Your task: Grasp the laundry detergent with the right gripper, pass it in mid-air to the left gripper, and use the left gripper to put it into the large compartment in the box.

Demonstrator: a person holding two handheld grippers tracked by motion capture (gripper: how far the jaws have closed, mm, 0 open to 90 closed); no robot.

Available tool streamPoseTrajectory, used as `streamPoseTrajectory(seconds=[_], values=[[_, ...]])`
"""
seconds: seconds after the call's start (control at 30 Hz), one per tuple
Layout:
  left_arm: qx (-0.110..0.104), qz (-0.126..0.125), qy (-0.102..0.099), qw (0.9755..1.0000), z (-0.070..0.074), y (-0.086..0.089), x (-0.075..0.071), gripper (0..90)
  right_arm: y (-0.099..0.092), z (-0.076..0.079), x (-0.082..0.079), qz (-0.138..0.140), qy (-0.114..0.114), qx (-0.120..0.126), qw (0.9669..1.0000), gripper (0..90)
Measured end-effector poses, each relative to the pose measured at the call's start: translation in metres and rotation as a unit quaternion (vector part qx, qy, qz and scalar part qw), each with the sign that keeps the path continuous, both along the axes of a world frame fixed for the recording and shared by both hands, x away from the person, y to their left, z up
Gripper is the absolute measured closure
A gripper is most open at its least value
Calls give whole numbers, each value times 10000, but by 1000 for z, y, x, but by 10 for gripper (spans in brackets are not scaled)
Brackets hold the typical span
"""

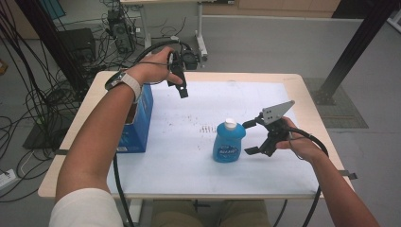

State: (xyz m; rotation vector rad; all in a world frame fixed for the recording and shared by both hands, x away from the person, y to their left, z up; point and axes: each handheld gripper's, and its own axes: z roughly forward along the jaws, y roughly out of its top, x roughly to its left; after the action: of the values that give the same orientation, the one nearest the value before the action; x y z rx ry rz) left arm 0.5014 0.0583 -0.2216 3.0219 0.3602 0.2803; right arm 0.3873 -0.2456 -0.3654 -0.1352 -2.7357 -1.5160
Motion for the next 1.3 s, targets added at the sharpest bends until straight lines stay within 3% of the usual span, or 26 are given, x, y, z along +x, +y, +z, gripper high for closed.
streamPoseTrajectory(seconds=[1.3], values=[[12, 29, 25, 10000, -3, 2, -2, 107, 12, -11, -2, -72, -31, 203, 9998, 29]])
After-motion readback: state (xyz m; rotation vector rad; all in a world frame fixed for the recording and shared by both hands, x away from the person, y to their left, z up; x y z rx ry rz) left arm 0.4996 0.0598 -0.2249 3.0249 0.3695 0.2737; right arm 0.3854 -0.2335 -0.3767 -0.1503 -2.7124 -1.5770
